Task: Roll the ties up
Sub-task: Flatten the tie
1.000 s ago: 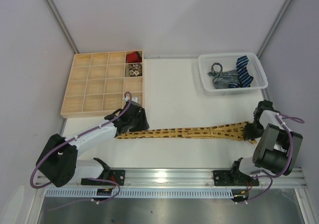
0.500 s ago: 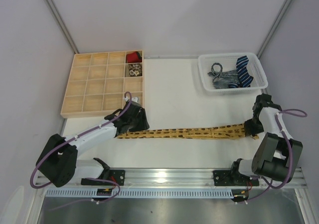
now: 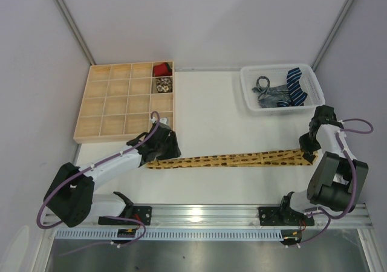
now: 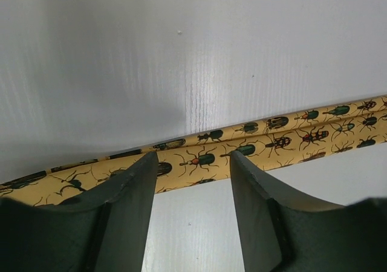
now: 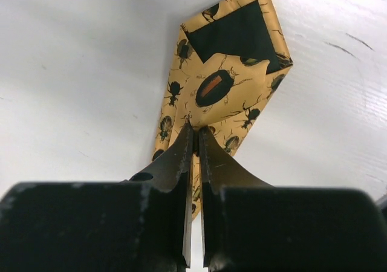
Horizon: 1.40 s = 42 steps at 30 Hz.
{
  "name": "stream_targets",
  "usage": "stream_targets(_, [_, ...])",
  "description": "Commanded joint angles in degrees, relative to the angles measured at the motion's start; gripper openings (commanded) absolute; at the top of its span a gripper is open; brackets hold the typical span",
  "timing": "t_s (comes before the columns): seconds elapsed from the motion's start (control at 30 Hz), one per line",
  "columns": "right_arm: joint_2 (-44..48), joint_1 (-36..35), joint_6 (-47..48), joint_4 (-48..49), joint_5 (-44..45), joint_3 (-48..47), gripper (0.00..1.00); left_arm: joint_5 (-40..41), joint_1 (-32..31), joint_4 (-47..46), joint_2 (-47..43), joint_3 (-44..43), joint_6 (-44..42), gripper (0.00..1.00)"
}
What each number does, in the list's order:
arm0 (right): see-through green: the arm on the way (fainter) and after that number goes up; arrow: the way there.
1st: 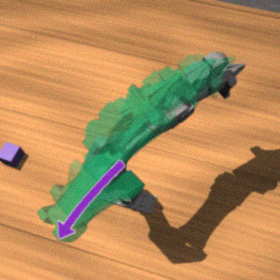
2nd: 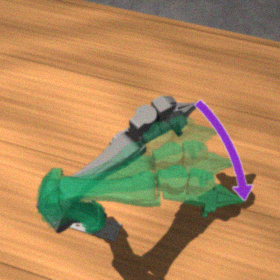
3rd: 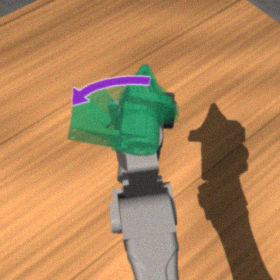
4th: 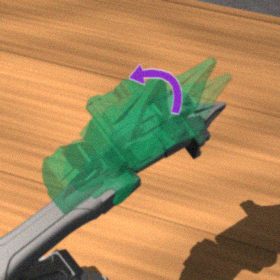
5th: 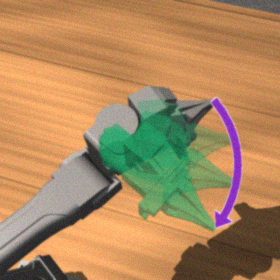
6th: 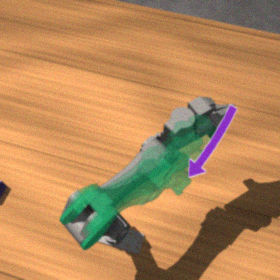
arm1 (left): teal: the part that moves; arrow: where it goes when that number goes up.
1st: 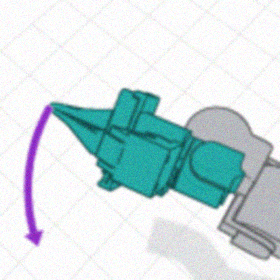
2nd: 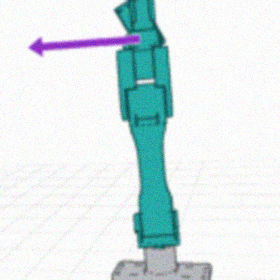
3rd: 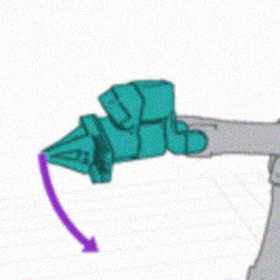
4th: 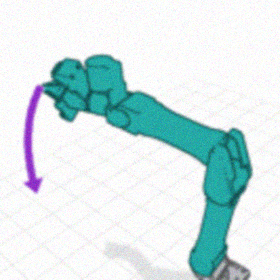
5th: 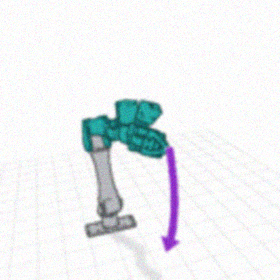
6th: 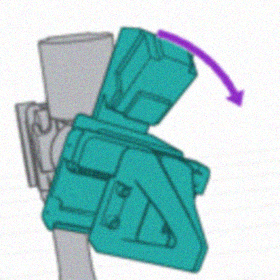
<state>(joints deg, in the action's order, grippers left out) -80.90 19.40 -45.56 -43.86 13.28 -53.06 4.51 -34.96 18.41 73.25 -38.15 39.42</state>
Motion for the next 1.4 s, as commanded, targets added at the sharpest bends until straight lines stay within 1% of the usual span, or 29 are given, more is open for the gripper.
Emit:
stream_targets(0.0, [-1.0, 1.7, 3.5, 8.0, -2.5, 2.3, 0.0, -0.6, 0.7, -2.7, -0.1, 1.1, -0.9, 0.56])
stream_targets(0.07, [-1.2, 1.8, 3.7, 10.2, -2.8, 3.1, 0.0, -1.3, 1.6, -2.9, 1.3, 1.7, -0.9, 0.53])
stream_targets(0.1, [-1.4, 1.8, 4.3, 10.9, -3.3, 3.7, 0.0, -2.6, 2.1, -3.0, 1.8, 1.7, -0.8, 0.45])
stream_targets(0.17, [-1.8, 1.8, 4.4, 11.7, -3.8, 4.1, 0.0, -3.7, 3.7, -2.9, 3.8, 1.9, -0.6, 0.33])
stream_targets(0.2, [-2.0, 1.9, 4.8, 12.0, -4.1, 4.4, 0.0, -4.0, 4.3, -3.4, 4.2, 2.1, -0.2, 0.24])
stream_targets(0.23, [-2.2, 2.0, 4.7, 12.2, -4.6, 4.5, 0.0, -5.6, 4.5, -3.6, 4.6, 2.6, -0.1, 0.2])
stream_targets(0.27, [-2.4, 2.0, 5.0, 12.4, -4.7, 4.5, 0.0, -5.9, 4.9, -4.1, 4.5, 3.0, 0.1, 0.18])
stream_targets(0.3, [-2.5, 2.1, 5.2, 12.7, -5.0, 4.7, 0.0, -5.7, 4.9, -4.1, 4.2, 3.6, 0.5, 0.13])
stream_targets(0.33, [-2.6, 2.2, 5.0, 12.7, -4.9, 4.8, 0.0, -5.7, 4.9, -4.3, 3.7, 4.0, 0.6, 0.12])
stream_targets(0.47, [-3.2, 2.9, 5.7, 12.9, -5.4, 5.1, 0.0, -4.6, 5.0, -3.1, 0.5, 5.5, 1.4, 0.1])
stream_targets(0.57, [-3.7, 3.5, 6.3, 13.4, -5.8, 5.1, 0.0, -1.6, 4.9, -2.1, -2.1, 6.8, 2.1, 0.1])
stream_targets(0.63, [-4.0, 3.8, 6.4, 14.0, -6.3, 5.2, 0.0, -0.7, 4.9, -1.1, -3.3, 7.0, 2.2, 0.11])
stream_targets(0.67, [-4.0, 3.9, 6.6, 14.5, -6.5, 5.4, 0.0, 0.0, 5.2, -0.2, -3.6, 7.0, 1.9, 0.13])
stream_targets(0.83, [-4.2, 4.2, 7.4, 16.1, -8.6, 5.9, 0.0, 0.2, 5.7, 2.0, -5.7, 6.2, 1.0, 0.15])
stream_targets(0.87, [-4.2, 4.2, 7.5, 16.1, -8.7, 5.9, 0.0, 0.3, 5.7, 2.6, -6.7, 6.0, 0.7, 0.26])
stream_targets(0.97, [-3.7, 4.3, 7.9, 16.7, -8.7, 6.1, 0.0, -1.6, 6.7, 3.6, -7.2, 5.4, 0.9, 0.49])
stream_targets(1.0, [-3.6, 4.3, 8.0, 16.9, -8.5, 6.1, 0.0, -2.0, 6.8, 3.6, -7.2, 5.5, 1.0, 0.51])
stream_targets(1.03, [-3.4, 4.4, 8.2, 17.1, -8.7, 6.4, 0.0, -2.5, 7.1, 3.9, -7.5, 5.7, 1.1, 0.51])
stream_targets(1.07, [-3.0, 4.5, 8.5, 17.4, -8.9, 6.6, 0.0, -2.1, 7.4, 4.8, -7.9, 6.0, 1.4, 0.5])
stream_targets(1.27, [-3.4, 4.7, 8.6, 18.1, -8.4, 7.4, 0.0, -1.0, 9.9, 6.0, -9.9, 8.3, 1.9, 0.19])
stream_targets(1.37, [-3.4, 4.8, 8.6, 18.5, -8.7, 7.8, 0.0, -0.3, 10.1, 5.2, -9.8, 8.8, 2.0, 0.1])
